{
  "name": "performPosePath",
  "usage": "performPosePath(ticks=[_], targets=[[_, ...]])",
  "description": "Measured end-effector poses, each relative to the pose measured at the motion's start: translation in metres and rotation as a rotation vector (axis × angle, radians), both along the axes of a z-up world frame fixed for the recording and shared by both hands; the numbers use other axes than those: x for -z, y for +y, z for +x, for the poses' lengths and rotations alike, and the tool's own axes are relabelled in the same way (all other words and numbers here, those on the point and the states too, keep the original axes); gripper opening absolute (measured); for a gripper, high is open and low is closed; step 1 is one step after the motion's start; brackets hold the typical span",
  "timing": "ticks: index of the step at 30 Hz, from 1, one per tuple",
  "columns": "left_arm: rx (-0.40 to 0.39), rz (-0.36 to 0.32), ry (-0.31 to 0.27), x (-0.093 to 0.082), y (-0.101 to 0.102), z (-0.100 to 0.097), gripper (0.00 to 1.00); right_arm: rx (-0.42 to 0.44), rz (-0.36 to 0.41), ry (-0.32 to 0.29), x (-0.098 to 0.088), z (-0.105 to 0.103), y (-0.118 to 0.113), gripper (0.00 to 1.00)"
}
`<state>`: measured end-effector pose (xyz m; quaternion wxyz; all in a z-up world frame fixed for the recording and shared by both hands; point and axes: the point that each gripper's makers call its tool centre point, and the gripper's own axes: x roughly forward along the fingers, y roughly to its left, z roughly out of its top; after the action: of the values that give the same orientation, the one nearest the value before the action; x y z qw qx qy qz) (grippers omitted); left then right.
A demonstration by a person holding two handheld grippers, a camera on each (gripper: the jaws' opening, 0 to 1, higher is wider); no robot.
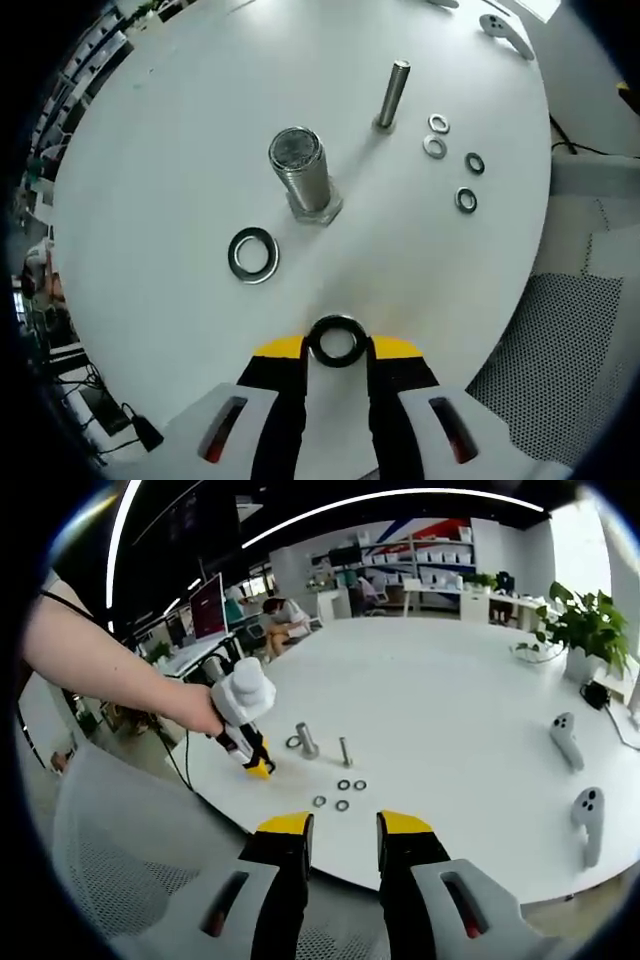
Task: Place the washer onto the threaded stud by aligning its center hole with the stud, sliding it down to the base, and recovering from edge contact or off-axis alignment until the washer reaches the visible bottom stop.
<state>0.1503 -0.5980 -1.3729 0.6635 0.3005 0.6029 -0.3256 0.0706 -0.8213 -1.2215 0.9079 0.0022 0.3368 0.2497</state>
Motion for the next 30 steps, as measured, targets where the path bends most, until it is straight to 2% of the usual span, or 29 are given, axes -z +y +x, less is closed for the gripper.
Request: performPosePath(ticks=[19, 24, 30], targets=[[0.021, -0.030, -0.012, 0.000, -0.001, -0.001, 0.23, -0.043, -0.021, 0.051, 0.009, -0.006, 0.005, 0.28], [-0.001, -0.025, -0.016, 0.000, -0.001, -0.001, 0.23, -0.059, -0.024, 0.069, 0.012, -0.009, 0.007, 0.27], [-0.037, -0.014, -0.011, 0.000, -0.001, 0.000, 0.22, -0.054, -0.017, 0.061, 0.010, -0.008, 0.007, 0.27]])
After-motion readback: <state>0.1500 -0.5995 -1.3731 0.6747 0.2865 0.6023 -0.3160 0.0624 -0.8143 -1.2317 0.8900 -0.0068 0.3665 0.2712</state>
